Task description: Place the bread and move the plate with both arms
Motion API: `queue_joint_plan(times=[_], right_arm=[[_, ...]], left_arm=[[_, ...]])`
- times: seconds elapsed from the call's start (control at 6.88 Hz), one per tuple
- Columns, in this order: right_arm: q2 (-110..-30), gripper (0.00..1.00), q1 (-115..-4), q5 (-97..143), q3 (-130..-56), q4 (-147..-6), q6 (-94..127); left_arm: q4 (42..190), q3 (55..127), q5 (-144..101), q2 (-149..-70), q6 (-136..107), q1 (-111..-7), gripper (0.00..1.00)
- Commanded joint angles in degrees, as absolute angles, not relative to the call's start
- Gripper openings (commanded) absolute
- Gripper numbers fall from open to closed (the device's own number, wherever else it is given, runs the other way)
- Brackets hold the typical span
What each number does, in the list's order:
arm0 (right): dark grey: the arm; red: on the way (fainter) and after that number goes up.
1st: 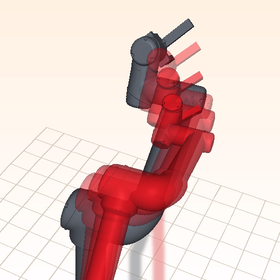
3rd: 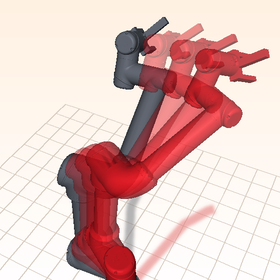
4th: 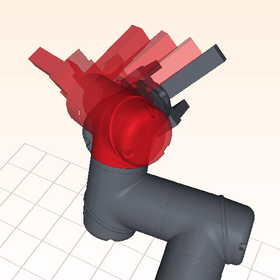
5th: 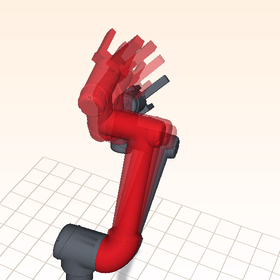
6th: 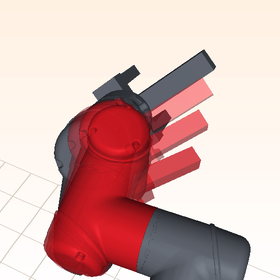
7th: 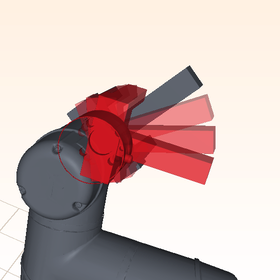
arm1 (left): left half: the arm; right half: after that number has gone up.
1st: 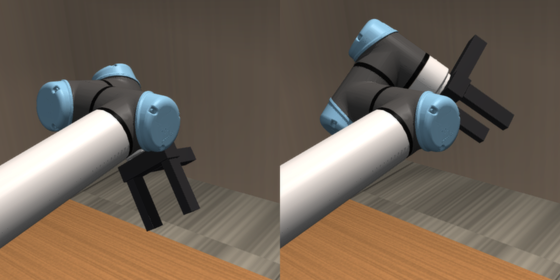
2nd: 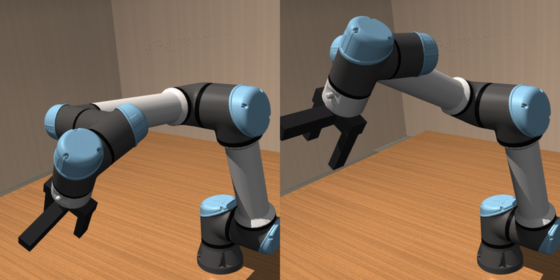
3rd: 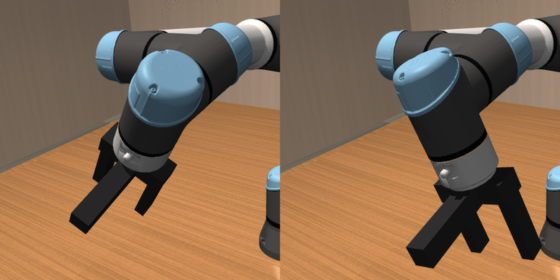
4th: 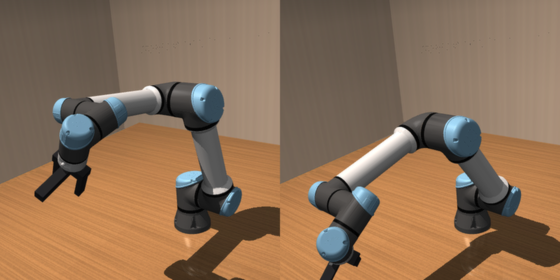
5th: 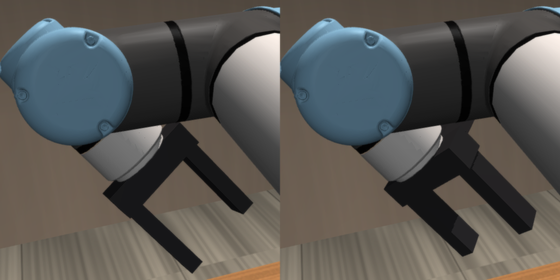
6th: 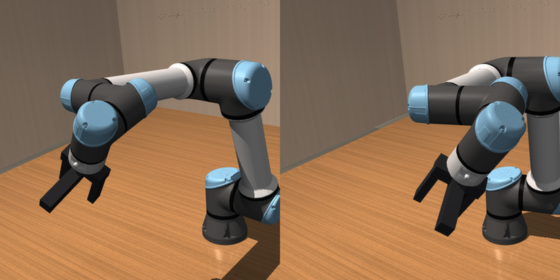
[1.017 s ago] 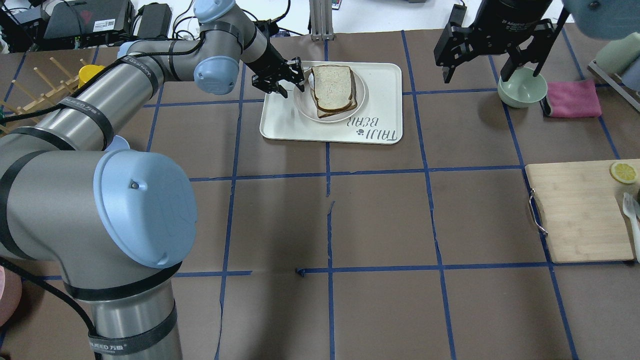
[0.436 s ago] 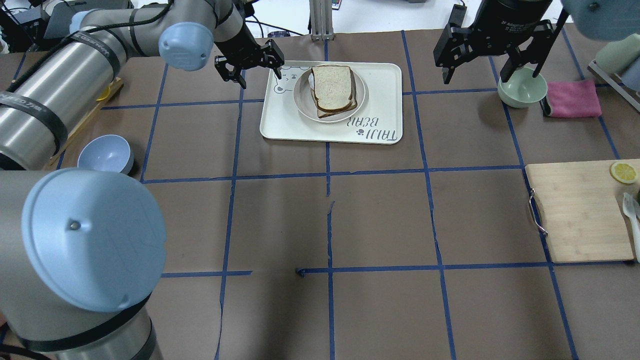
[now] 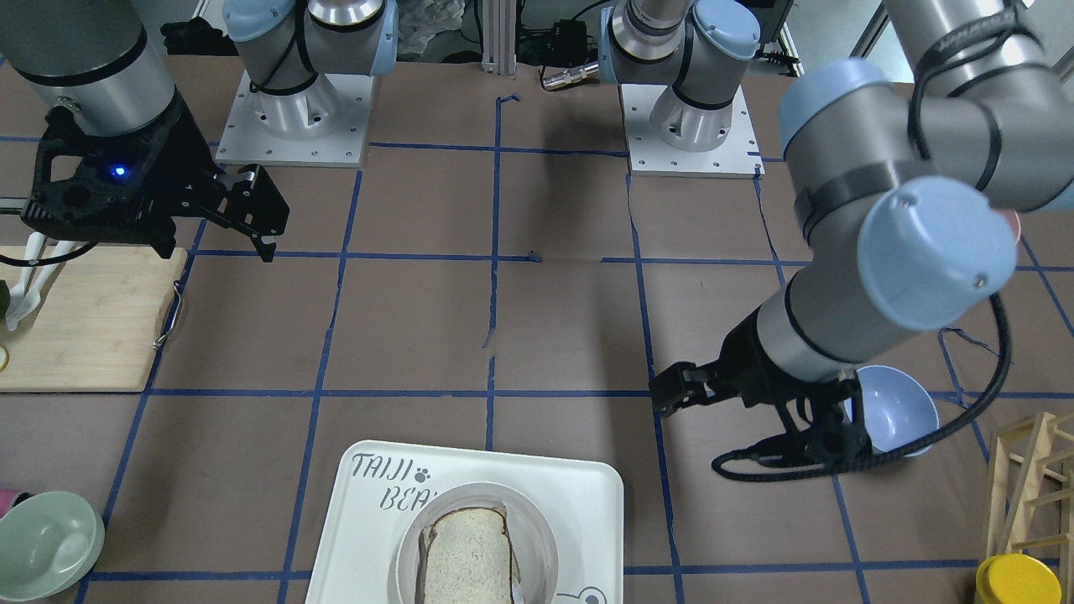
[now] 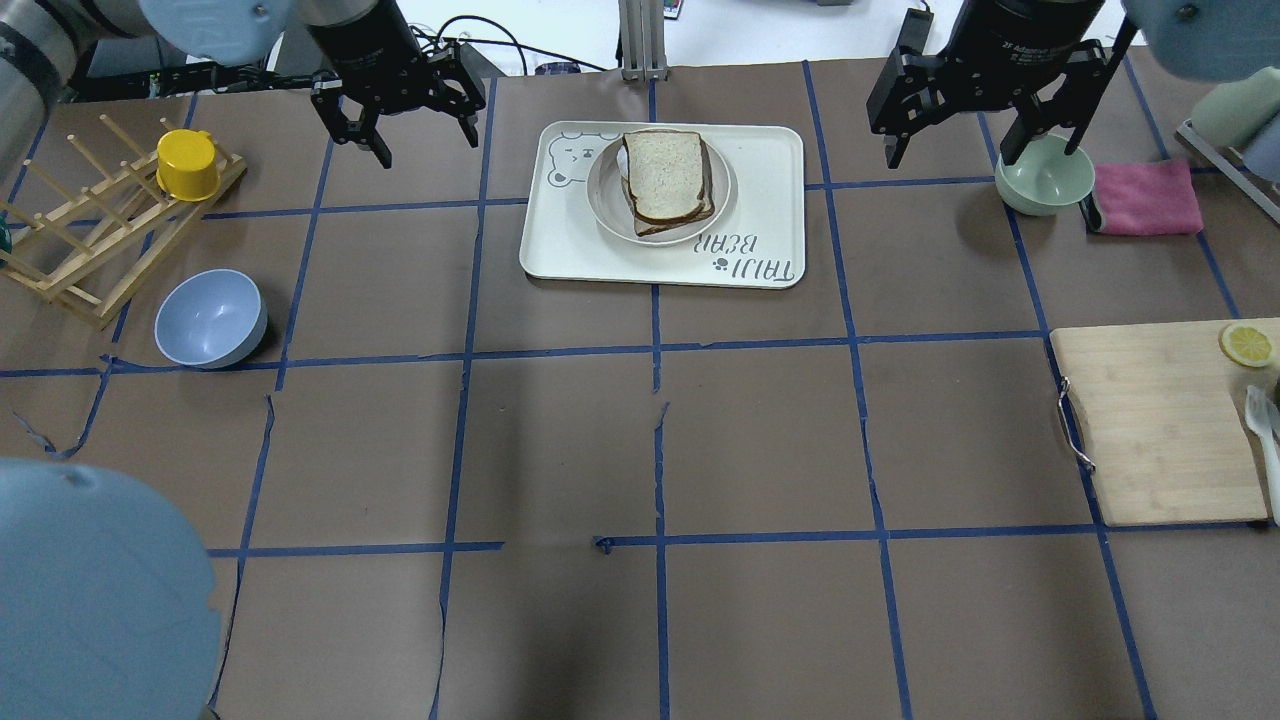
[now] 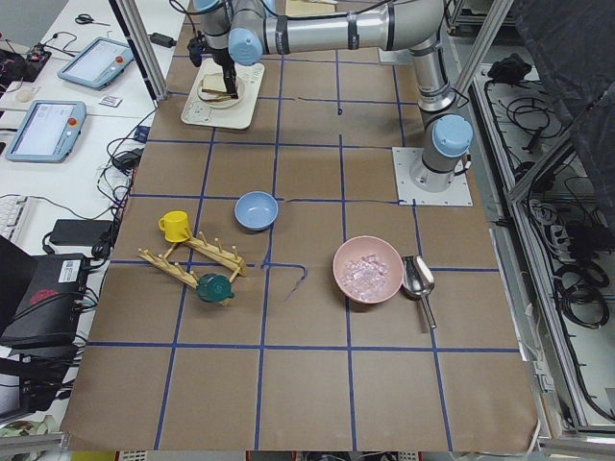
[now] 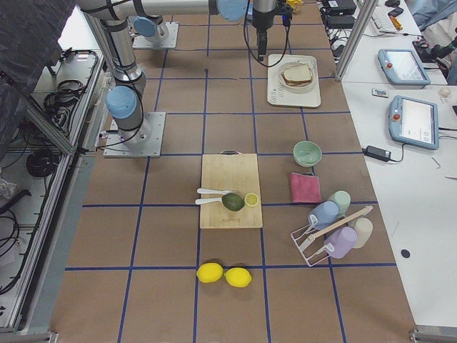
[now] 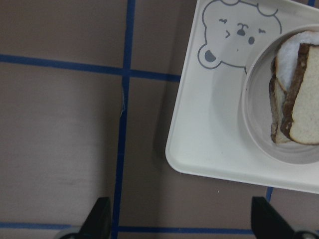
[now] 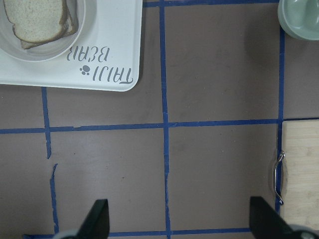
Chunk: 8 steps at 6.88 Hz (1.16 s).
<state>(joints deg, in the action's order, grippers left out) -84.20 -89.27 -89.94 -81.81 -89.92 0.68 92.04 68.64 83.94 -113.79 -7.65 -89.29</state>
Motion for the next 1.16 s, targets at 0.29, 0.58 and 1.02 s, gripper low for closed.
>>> queue_joint_plan(times=[0.29,0.58,1.02], right_arm=[[-84.7,1.0,-91.1,-89.6,-81.6,-89.8,1.1],[-84.7,1.0,-91.1,-89.7,-81.7,-89.8,1.3],[-84.6,1.0,-91.0,-90.0,-81.7,-89.8,0.8]], left_arm=[[97.9,78.4,86.5,-101.5,-7.7,-88.7,1.0],[96.8,83.0,88.2,-96.3,-7.6,-88.8,1.0],[93.5,87.1,91.1,-93.4,-7.6,-88.9,1.0]])
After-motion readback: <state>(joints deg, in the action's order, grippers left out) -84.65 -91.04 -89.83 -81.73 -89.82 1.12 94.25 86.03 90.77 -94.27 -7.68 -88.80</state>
